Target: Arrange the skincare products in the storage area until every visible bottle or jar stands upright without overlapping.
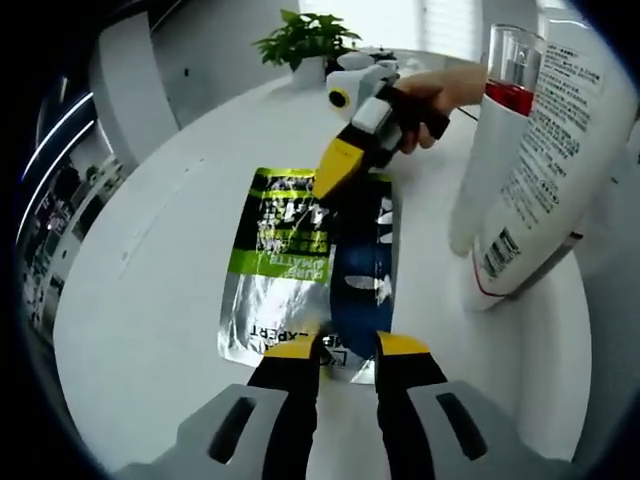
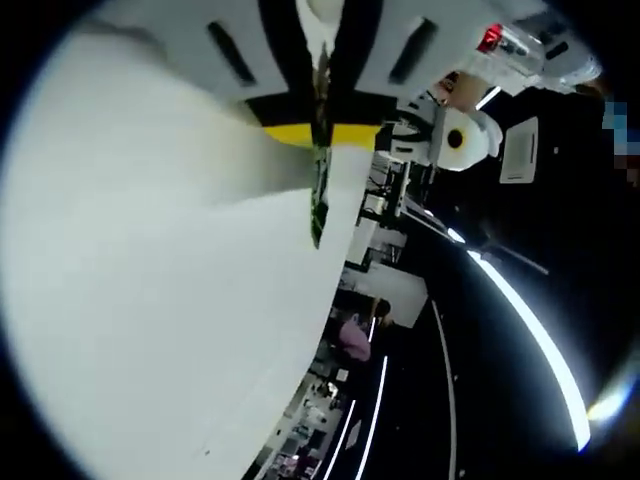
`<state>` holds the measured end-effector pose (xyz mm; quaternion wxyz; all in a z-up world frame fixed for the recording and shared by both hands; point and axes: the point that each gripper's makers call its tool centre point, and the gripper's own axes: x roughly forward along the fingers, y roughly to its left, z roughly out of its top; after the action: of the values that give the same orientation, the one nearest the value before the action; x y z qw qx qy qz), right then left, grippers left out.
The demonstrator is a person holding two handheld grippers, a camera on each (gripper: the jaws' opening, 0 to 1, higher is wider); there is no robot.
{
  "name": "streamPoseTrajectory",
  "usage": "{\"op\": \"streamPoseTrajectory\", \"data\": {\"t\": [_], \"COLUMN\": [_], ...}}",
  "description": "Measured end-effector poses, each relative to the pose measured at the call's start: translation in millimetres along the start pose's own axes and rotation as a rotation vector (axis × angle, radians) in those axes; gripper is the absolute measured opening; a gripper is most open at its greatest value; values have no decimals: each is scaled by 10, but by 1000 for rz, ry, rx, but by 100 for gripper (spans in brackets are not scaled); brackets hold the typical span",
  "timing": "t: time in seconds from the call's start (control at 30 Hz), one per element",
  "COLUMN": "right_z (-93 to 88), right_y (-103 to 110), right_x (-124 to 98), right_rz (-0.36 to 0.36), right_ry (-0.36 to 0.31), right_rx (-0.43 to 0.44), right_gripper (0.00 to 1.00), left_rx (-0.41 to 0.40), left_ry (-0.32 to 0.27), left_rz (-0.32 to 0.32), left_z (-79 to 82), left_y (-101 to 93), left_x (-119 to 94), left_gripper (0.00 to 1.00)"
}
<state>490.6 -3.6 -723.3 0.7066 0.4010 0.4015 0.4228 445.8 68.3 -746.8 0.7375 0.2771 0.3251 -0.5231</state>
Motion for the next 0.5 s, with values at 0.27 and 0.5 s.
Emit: {"op": "streamPoseTrajectory", "data": {"t": [0.27, 0.5], "right_z": [-63, -102], "right_y": [74, 147], "right_x": [-44, -77], "right_rz": [-46, -69], "right_ry": [22, 3], "right_rx": [-68, -117], "right_gripper": [3, 1], "left_rx": [0, 3], "left_ry": [5, 30], "left_rz": [11, 63], "left_z": [30, 17], "left_y": [-65, 5], "left_x": [-18, -24], "left_gripper": [18, 21]}}
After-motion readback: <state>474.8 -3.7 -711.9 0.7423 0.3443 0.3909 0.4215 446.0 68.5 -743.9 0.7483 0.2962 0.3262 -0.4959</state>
